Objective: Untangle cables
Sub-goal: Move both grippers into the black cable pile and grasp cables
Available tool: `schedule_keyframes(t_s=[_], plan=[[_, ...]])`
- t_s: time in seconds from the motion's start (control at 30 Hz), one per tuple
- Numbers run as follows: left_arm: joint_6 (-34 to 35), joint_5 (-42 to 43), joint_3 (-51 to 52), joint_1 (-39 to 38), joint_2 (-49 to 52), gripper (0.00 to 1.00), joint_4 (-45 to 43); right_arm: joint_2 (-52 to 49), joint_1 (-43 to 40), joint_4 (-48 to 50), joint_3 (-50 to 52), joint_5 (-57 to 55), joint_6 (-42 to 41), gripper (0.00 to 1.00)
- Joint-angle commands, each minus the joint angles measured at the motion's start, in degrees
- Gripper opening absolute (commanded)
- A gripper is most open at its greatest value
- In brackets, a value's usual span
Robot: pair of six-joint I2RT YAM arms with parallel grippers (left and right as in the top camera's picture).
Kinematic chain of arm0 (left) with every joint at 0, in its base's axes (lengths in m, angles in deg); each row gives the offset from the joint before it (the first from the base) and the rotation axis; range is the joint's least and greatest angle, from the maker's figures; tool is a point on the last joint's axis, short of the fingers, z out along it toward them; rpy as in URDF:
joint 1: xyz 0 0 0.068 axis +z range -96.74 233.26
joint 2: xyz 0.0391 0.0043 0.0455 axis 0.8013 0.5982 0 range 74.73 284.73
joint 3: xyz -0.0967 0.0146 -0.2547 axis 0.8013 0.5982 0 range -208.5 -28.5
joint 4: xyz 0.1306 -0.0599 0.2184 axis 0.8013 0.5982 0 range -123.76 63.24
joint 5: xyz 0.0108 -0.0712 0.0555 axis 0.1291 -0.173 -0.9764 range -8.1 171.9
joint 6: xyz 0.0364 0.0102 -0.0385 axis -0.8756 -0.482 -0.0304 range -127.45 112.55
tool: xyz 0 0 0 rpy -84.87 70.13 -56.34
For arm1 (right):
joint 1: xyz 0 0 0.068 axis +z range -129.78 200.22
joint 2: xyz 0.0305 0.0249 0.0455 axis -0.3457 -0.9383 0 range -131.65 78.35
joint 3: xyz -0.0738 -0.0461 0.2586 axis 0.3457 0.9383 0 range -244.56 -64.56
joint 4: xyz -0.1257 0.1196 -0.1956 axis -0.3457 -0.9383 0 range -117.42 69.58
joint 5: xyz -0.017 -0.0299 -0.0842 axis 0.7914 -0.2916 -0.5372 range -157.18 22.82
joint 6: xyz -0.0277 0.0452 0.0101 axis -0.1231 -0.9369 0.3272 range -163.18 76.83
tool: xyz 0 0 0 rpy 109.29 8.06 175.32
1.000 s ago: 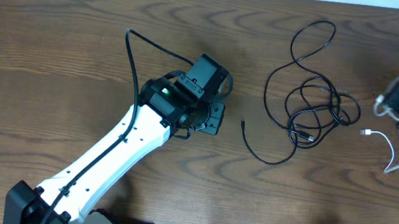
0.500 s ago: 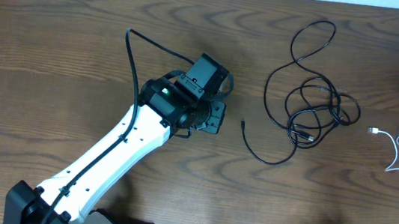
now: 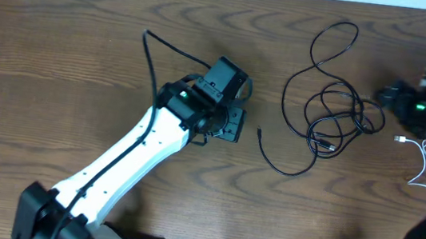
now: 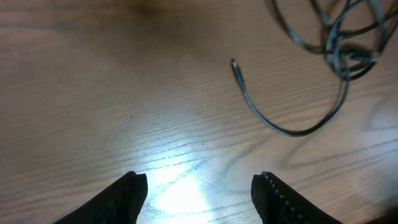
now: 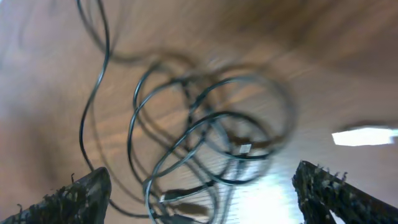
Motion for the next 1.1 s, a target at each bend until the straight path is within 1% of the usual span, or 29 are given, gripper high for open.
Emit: schedule_keyframes(t_s=[0.0,0.23,0.3,0.37,0.47,0.53,0.63,0.7,0.73,0.8,0.87,0.93,1.07], plan=[[-0.1,-0.3,0.7,0.0,1.6,0.59,0.8,-4.7,4.1,0.8,-0.2,1.3,1.0,0.89],[-0.1,-0.5,0.7,0.0,2.2,0.59,2.9,-14.7,12.8,3.9,-0.2,2.9,0.3,0.89],[-0.1,-2.9,0.7,0.0,2.2,0.59,3.8,-17.4,16.2,5.6,-0.2,5.2,0.3,0.88],[0.0,-7.6,0.7,0.0,2.2,0.59,5.4,-19.5,19.7,7.2,-0.2,7.1,-0.2,0.88],[2.3,-14.2,0.7,0.5,2.2,0.59,7.9,-21.9,25.6,9.6,-0.2,7.5,-2.7,0.88],[3.0,-15.8,0.7,1.6,2.2,0.59,9.2,-22.8,29.4,11.3,-0.2,7.5,-3.8,0.89],[3.0,-15.8,0.7,3.7,2.2,0.59,10.8,-23.3,35.7,14.3,-0.2,7.3,-4.6,0.88],[3.0,-15.8,0.7,5.3,2.2,0.59,11.8,-22.9,39.0,15.7,-0.4,5.6,-4.6,0.80],[2.9,-15.8,0.7,6.2,2.2,0.59,12.2,-22.6,40.5,15.8,-0.8,4.0,-5.0,0.78],[2.6,-15.6,0.7,7.9,2.2,0.59,12.9,-21.6,42.5,15.2,-2.1,2.7,-5.3,0.78],[0.2,-13.3,0.7,9.3,2.2,0.59,13.0,-19.8,43.3,13.9,-3.8,2.7,-5.2,0.79],[-2.4,-8.3,0.7,10.8,2.2,0.59,12.5,-16.9,43.1,12.4,-5.7,2.7,-5.2,0.83],[-5.0,-2.4,0.7,11.8,2.2,0.59,10.5,-11.5,41.6,11.1,-6.9,2.8,-5.3,0.89]])
